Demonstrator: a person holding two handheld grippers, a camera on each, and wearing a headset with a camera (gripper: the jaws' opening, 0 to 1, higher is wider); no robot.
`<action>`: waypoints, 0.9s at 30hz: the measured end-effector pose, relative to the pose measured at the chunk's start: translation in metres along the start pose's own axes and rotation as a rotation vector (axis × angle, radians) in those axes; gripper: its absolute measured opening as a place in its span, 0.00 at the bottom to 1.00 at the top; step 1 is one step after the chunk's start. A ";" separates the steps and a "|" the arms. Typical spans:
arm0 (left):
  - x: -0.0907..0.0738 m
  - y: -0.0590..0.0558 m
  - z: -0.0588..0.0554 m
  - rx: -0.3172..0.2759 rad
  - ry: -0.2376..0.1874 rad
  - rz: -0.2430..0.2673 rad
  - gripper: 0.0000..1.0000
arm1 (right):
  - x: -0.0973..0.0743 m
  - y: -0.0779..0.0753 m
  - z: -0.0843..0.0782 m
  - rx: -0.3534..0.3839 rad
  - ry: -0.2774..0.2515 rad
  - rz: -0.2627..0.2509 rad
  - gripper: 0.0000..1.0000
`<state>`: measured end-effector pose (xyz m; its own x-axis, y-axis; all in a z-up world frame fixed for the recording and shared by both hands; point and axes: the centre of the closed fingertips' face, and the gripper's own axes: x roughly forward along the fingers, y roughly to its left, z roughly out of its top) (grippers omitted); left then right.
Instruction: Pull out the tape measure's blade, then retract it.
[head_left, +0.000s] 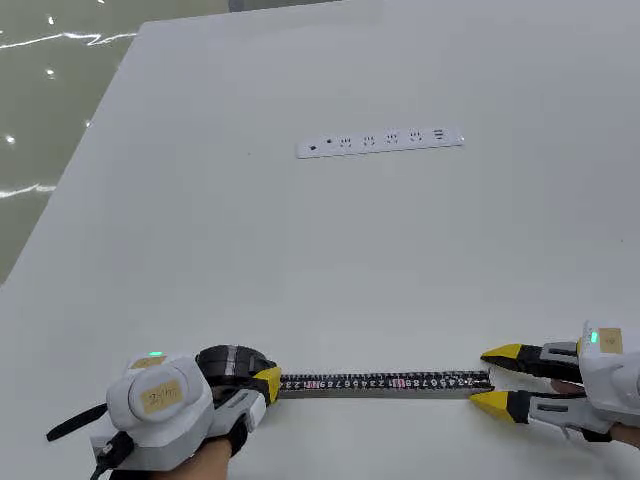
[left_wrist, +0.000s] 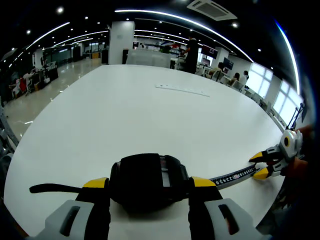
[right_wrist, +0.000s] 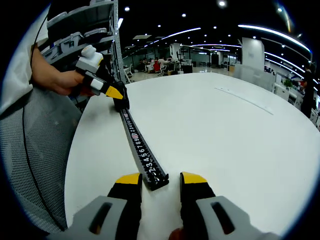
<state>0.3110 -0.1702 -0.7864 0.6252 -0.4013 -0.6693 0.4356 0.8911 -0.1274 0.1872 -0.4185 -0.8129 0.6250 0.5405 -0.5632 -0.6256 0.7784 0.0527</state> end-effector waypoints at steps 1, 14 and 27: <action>0.000 0.000 0.000 0.000 0.001 0.000 0.60 | 0.001 0.001 0.000 -0.018 -0.001 0.005 0.27; 0.000 0.000 0.000 -0.004 0.003 0.003 0.60 | 0.001 0.005 -0.002 -0.108 0.000 0.070 0.16; 0.001 -0.001 0.000 -0.013 -0.005 0.008 0.61 | 0.000 0.002 -0.002 -0.090 -0.010 0.064 0.14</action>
<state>0.3113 -0.1712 -0.7877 0.6320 -0.3954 -0.6665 0.4225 0.8968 -0.1314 0.1848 -0.4174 -0.8147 0.5867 0.5915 -0.5531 -0.7037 0.7104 0.0133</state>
